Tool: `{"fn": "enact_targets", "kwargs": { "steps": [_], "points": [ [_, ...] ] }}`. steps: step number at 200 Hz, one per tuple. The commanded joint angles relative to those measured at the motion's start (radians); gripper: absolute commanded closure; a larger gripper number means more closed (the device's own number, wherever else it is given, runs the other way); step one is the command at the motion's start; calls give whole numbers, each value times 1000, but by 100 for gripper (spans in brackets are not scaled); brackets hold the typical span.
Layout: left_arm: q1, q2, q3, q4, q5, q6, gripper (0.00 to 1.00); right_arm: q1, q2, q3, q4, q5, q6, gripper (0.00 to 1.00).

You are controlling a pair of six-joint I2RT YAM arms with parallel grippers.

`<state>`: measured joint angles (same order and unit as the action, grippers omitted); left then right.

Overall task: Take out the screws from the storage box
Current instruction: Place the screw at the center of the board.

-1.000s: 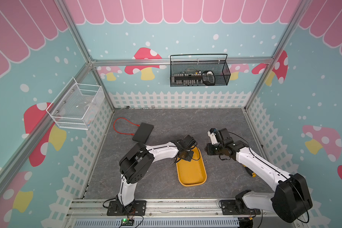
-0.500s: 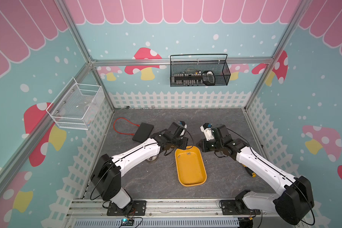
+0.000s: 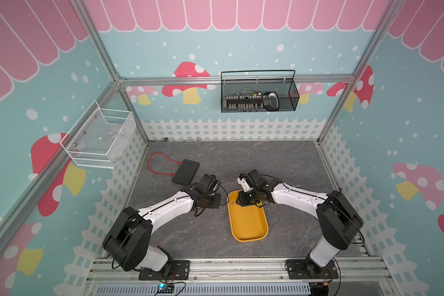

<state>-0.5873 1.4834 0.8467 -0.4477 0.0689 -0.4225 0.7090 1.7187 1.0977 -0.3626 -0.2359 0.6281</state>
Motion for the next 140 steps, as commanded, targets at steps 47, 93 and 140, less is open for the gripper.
{"fn": "enact_targets", "kwargs": {
  "steps": [47,93,140],
  "points": [
    [-3,27,-43,131,17,-9,100,15,111,60,25,48,-7,71],
    [-6,23,-33,200,79,-52,84,34,159,65,56,57,29,69],
    [-14,60,-19,201,94,-43,85,40,170,86,93,61,66,68]
  ]
}}
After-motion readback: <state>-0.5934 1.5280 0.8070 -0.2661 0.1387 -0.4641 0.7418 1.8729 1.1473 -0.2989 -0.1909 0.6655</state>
